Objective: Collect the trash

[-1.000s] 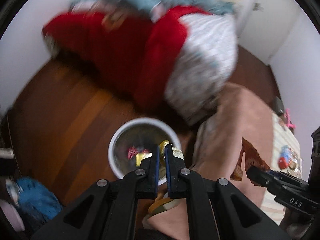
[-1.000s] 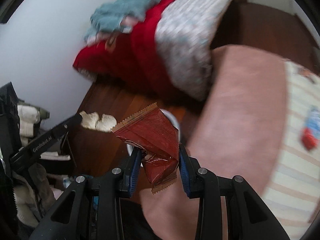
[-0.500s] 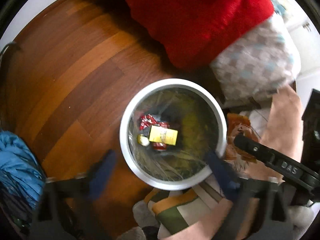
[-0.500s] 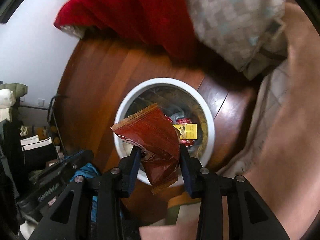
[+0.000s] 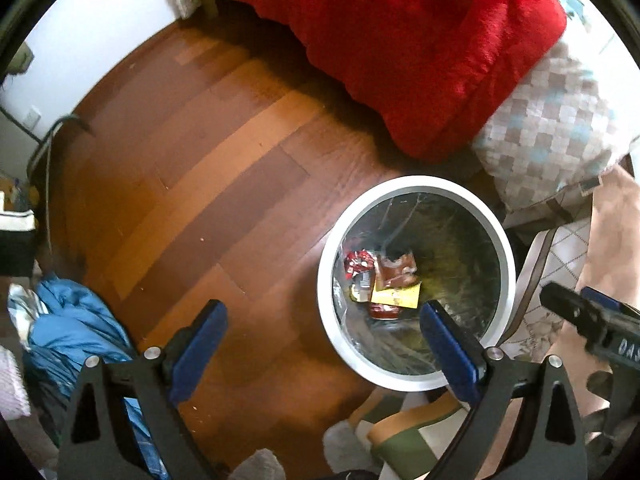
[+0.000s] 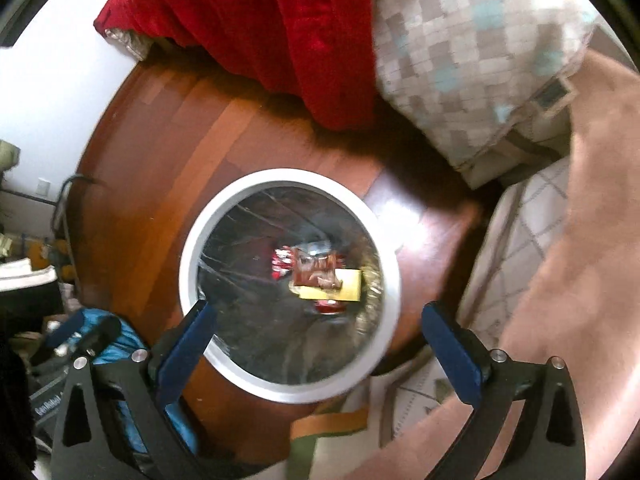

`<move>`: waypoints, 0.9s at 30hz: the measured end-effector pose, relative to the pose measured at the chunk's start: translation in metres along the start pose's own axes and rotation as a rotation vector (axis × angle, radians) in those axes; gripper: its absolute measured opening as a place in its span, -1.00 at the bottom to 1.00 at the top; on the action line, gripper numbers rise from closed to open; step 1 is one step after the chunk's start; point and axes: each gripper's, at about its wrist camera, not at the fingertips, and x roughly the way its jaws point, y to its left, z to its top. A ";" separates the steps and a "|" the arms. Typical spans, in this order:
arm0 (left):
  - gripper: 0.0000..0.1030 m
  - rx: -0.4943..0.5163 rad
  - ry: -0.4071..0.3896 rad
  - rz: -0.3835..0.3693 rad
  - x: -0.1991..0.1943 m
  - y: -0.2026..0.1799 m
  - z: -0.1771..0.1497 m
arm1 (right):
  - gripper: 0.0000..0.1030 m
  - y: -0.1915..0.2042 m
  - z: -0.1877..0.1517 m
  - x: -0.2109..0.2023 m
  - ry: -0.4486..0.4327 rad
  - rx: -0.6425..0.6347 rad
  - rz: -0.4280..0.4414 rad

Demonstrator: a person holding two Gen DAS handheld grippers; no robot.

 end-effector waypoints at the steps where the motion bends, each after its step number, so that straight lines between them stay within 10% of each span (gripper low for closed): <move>1: 0.92 0.007 -0.005 0.004 -0.002 -0.001 -0.001 | 1.00 0.001 -0.005 -0.004 0.001 -0.008 -0.023; 27: 0.92 0.089 -0.196 -0.008 -0.132 -0.021 -0.049 | 1.00 -0.006 -0.087 -0.115 -0.140 0.008 -0.073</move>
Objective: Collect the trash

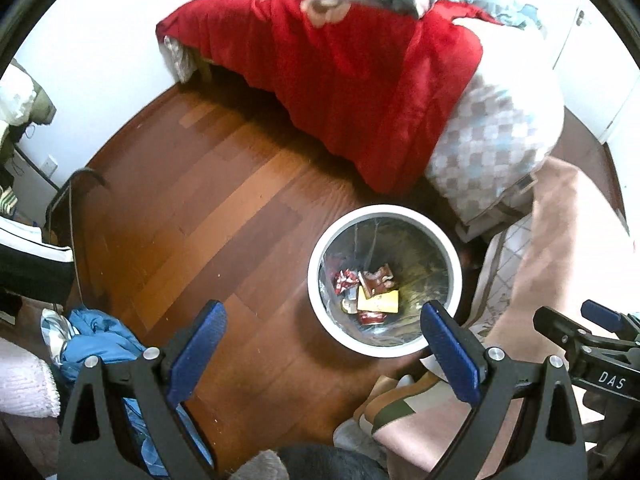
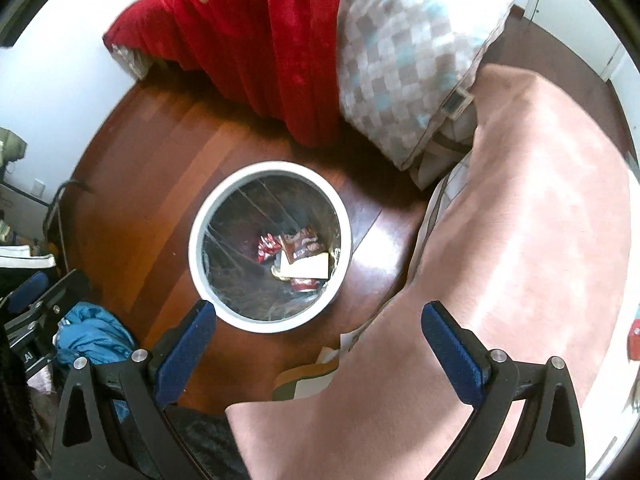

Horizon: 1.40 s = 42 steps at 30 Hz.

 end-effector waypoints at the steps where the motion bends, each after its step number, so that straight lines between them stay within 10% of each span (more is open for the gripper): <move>1: 0.92 0.008 -0.016 -0.006 -0.010 -0.002 -0.002 | 1.00 0.000 -0.002 -0.008 -0.014 0.001 0.002; 19: 0.92 0.132 -0.153 -0.042 -0.106 -0.101 -0.053 | 1.00 -0.069 -0.092 -0.172 -0.250 0.153 0.145; 29: 0.93 0.380 -0.026 -0.114 -0.058 -0.295 -0.092 | 1.00 -0.287 -0.174 -0.192 -0.196 0.565 -0.036; 39: 0.92 0.637 0.048 -0.185 -0.027 -0.462 -0.085 | 1.00 -0.476 -0.207 -0.135 -0.144 1.063 0.014; 42: 0.92 0.713 0.077 -0.212 -0.017 -0.498 -0.085 | 0.46 -0.491 -0.200 -0.114 -0.111 1.053 0.009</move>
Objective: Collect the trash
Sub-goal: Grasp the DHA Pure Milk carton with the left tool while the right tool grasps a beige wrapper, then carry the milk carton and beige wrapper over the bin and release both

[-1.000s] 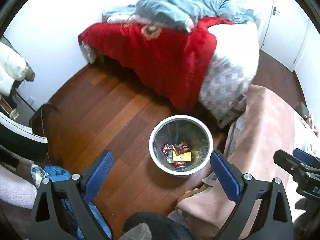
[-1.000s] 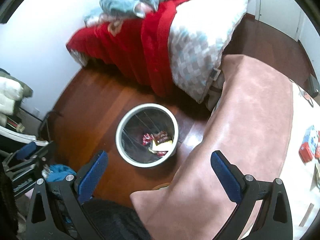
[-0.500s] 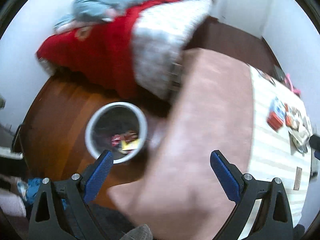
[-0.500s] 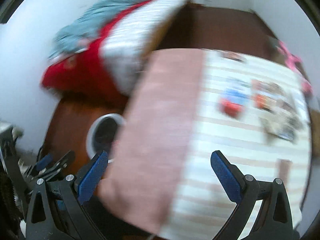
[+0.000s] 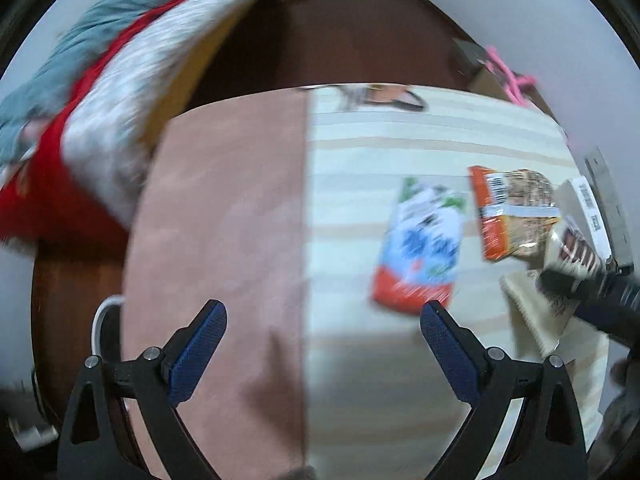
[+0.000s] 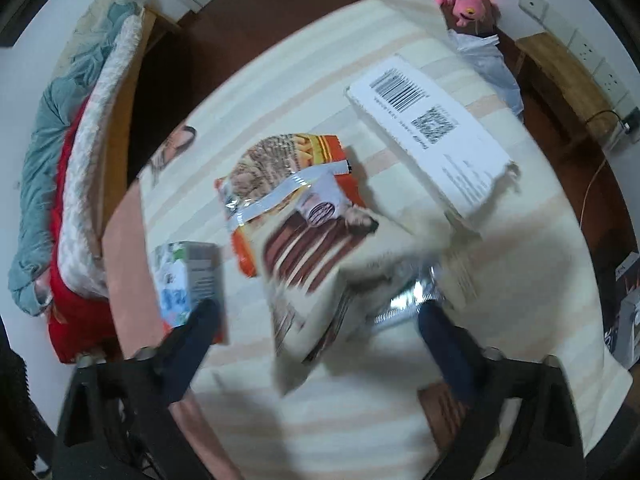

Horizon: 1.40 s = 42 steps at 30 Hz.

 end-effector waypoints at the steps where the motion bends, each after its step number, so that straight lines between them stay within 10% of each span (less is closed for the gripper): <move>1: 0.92 0.021 0.007 -0.014 0.005 -0.007 0.007 | 0.16 -0.001 0.000 0.005 0.009 -0.009 -0.011; 7: 0.90 0.144 0.089 -0.103 0.044 -0.047 0.032 | -0.03 -0.019 -0.005 0.006 0.024 -0.079 -0.049; 12: -0.07 0.115 0.081 -0.121 0.050 -0.049 0.034 | 0.14 -0.036 -0.006 -0.005 0.037 -0.111 -0.070; 21: -0.08 -0.011 0.063 -0.079 0.027 -0.010 -0.021 | 0.20 -0.034 -0.003 0.004 0.015 -0.021 -0.021; 33: -0.08 -0.143 0.018 -0.020 -0.006 0.043 -0.092 | -0.72 0.001 -0.036 0.000 -0.040 -0.135 0.017; 42: -0.08 -0.164 -0.116 0.003 -0.068 0.068 -0.112 | -0.79 0.033 -0.089 -0.035 -0.069 -0.308 0.053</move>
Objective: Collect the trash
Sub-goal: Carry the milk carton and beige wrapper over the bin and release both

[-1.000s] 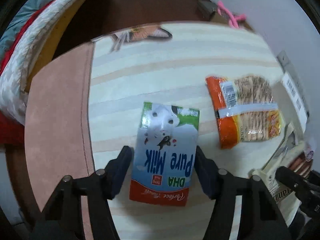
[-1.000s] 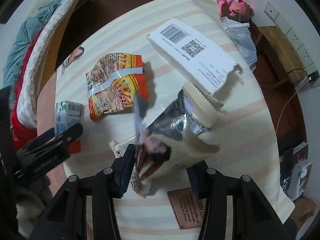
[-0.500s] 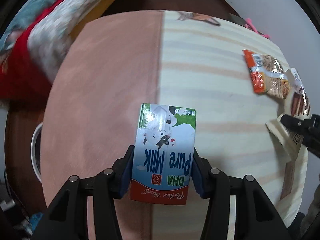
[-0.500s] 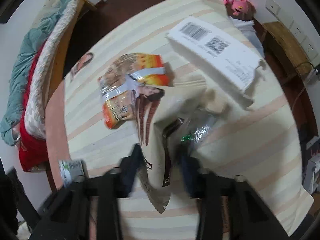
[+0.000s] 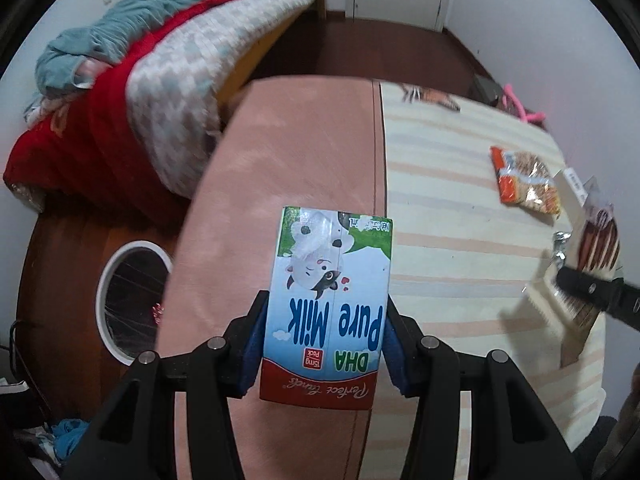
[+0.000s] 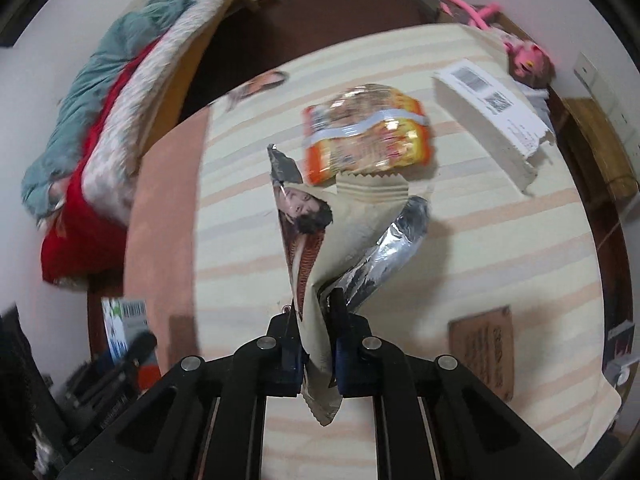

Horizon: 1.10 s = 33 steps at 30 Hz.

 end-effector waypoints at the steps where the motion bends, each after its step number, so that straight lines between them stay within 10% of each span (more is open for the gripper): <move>1: -0.08 -0.005 -0.015 -0.003 -0.010 0.004 -0.002 | -0.79 0.008 -0.006 -0.005 -0.003 -0.023 0.008; 21: -0.08 -0.203 -0.230 0.073 -0.137 0.190 -0.022 | -0.79 0.216 -0.098 -0.073 0.009 -0.397 0.271; 33: -0.08 -0.436 -0.091 0.055 -0.071 0.339 -0.026 | -0.79 0.389 -0.125 0.018 0.169 -0.586 0.328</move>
